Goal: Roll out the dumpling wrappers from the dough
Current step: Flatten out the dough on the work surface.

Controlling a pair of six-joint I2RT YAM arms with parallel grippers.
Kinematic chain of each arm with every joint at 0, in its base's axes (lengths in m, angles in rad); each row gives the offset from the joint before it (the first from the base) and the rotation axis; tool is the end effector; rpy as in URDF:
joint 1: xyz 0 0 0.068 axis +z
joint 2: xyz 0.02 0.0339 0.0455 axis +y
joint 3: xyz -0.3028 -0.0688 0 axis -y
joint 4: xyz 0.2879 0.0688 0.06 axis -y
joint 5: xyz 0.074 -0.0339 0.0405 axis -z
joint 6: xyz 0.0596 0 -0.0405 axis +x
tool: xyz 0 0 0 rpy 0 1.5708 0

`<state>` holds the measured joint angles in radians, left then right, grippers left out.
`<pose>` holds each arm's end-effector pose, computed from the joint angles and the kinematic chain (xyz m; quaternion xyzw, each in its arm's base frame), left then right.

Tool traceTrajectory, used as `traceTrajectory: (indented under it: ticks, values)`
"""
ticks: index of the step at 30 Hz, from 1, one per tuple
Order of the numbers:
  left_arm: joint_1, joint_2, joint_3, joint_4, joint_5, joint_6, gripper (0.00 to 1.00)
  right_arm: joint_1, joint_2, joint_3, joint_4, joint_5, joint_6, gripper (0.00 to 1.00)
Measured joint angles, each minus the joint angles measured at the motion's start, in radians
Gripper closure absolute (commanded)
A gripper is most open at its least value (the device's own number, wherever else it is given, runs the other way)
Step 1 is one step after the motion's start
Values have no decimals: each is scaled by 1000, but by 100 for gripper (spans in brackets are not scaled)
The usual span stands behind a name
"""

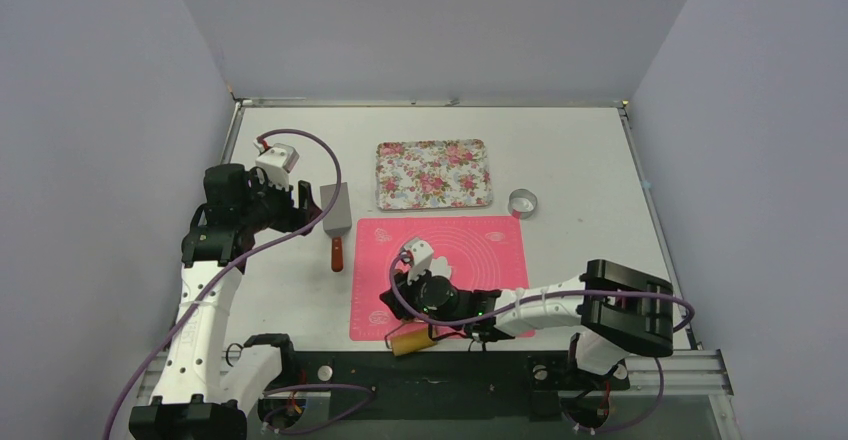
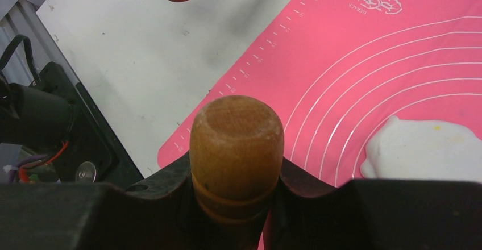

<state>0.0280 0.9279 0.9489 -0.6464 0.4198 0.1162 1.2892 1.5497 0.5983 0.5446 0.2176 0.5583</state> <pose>0.2298 -0.0179 0.3467 0.1332 0.8658 -0.1530 0.4575 0.1099 0.3336 0.1643 -0.2410 0.7969 0.3813 0.4018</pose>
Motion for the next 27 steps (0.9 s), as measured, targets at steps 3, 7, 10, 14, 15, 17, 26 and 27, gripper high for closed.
traceTrajectory:
  ticks: [3,7,10,14,15,17,26,27]
  values:
    - [0,0,0,0,0,0,32,-6,-2,0,-16,-10,17,100]
    - [0,0,0,0,0,0,32,-30,-25,16,-81,-11,5,100]
    - [0,0,0,0,0,0,32,-78,-72,26,-147,-16,-26,100]
    - [0,0,0,0,2,0,32,-138,-155,75,-237,-9,-88,100]
    - [0,0,0,0,3,0,32,-148,-175,92,-247,-9,-101,100]
    - [0,0,0,0,4,0,32,-167,-214,121,-248,-18,-114,100]
    - [0,0,0,0,5,0,33,-249,-250,140,-231,-35,-165,100]
    - [0,0,0,0,5,0,33,-249,-241,140,-229,-31,-175,100]
